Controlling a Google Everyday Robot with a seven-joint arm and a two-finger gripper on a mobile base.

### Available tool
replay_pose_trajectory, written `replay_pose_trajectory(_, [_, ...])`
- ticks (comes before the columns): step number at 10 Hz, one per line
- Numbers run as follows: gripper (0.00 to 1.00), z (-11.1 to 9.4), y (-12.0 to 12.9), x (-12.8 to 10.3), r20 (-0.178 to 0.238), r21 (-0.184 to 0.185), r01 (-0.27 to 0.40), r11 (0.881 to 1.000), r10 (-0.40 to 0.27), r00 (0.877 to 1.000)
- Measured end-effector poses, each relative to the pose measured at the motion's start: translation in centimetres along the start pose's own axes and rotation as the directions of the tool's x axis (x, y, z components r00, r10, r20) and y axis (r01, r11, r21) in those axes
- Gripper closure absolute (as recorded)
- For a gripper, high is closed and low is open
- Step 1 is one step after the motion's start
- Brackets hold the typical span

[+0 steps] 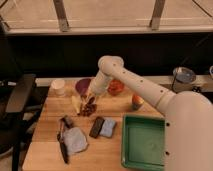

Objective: Place grapes in red bowl

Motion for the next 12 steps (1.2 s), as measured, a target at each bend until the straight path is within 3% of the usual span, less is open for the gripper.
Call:
replay_pose_trajectory(2, [1.0,-5.0,-1.0,1.8,-0.078,0.041,-0.033,0.999,0.036,0.996])
replay_pose_trajectory(3, [1.0,-7.9,-1.5,3.9,-0.128,0.059,-0.058,0.997,0.065,0.99])
replay_pose_trajectory(6, [1.0,-12.6,-1.4,10.4,-0.226,0.089,-0.142,0.986,0.159,0.961])
replay_pose_trajectory(8, [1.0,-13.9,0.5,13.4,-0.257,0.108,-0.207,0.972,0.229,0.939])
replay_pose_trajectory(9, [1.0,-14.1,2.4,14.8,-0.266,0.122,-0.255,0.959,0.279,0.923])
replay_pose_trajectory(10, [0.96,-13.7,3.7,15.5,-0.269,0.14,-0.287,0.948,0.316,0.91])
replay_pose_trajectory(12, [0.8,-13.0,5.9,16.2,-0.261,0.163,-0.32,0.933,0.354,0.898])
